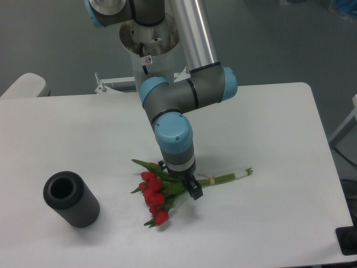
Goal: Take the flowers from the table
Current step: 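Close the gripper around the green tulip stems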
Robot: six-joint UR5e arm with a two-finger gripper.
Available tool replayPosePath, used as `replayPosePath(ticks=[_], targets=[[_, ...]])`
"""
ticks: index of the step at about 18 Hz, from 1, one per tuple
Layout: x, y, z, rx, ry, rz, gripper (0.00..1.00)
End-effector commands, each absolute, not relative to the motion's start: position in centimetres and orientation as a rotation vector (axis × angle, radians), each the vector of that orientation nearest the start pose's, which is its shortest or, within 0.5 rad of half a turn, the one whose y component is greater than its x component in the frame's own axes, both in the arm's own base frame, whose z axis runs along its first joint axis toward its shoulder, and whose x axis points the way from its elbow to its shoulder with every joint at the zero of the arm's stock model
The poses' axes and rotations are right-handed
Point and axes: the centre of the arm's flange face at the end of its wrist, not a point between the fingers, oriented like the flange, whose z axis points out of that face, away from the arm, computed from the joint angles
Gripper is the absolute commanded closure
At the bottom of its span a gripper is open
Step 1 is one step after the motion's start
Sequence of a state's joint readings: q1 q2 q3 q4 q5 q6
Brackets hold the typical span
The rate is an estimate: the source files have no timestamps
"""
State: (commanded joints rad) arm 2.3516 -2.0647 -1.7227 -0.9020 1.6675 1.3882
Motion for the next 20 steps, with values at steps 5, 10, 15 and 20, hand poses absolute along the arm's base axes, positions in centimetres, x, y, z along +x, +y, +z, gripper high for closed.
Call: replayPosePath(ticks=[5,10,15,20], targets=[[-34.9,52.8,19.5,-3.066,0.957,0.088,0.00],[-34.9,52.9,18.4,-3.061,0.941,0.118,0.00],[-35.0,53.0,18.4,-3.052,0.959,0.123,0.39],[-35.0,53.1,18.5,-3.050,0.958,0.126,0.54]])
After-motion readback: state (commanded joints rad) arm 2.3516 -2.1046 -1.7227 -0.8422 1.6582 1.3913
